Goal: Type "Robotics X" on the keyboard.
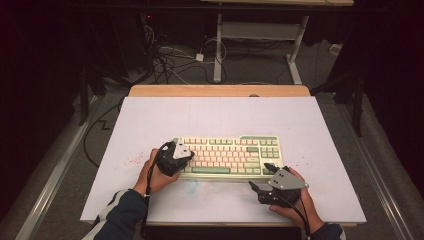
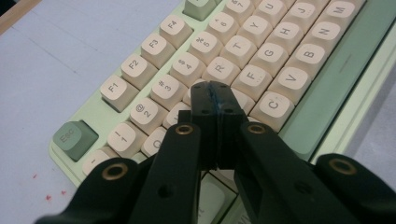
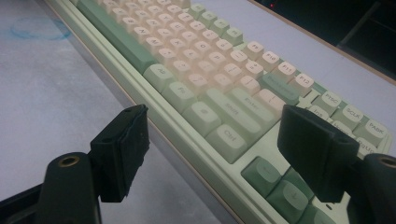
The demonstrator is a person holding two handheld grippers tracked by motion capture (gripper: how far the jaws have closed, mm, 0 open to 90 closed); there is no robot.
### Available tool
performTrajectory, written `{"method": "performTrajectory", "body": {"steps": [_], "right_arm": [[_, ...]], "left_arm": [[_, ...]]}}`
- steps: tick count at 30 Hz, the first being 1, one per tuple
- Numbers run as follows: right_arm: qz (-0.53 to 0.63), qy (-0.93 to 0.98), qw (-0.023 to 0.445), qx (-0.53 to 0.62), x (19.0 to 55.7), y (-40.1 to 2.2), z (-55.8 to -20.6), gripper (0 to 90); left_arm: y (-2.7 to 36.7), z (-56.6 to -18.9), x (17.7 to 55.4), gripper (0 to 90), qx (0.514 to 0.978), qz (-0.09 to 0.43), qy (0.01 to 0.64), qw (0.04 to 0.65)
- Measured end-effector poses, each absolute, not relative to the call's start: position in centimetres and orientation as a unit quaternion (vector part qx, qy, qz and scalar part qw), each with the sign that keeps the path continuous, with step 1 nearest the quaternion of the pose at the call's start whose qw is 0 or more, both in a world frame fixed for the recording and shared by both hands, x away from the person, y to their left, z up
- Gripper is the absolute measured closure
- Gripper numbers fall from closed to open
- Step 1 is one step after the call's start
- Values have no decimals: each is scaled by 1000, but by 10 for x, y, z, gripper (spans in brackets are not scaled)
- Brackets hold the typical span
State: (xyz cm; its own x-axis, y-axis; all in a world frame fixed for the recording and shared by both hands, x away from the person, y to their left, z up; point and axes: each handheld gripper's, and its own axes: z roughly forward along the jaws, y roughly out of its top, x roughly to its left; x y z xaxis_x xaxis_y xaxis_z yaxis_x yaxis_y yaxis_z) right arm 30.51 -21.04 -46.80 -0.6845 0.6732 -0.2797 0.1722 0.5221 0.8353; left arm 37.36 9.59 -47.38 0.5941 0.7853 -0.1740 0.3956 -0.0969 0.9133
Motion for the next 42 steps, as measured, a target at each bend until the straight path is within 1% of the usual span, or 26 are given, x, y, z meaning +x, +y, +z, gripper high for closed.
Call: {"method": "performTrajectory", "body": {"steps": [3,6,16,19,33,42], "right_arm": [[413,819,302,259,305,-210,-468,259],[414,818,303,259,305,-211,-468,259],[415,818,304,258,305,-211,-467,259],[415,817,304,259,305,-212,-467,259],[415,818,304,259,305,-212,-466,259],[416,817,304,258,304,-213,-465,265]], "left_arm": [[95,-476,372,870,725,183,407,524],[95,-475,372,851,722,185,408,527],[97,-468,368,838,712,191,399,545],[99,-466,366,810,708,194,397,551],[103,-462,355,824,708,190,384,561],[113,-463,340,832,708,188,378,566]]}}
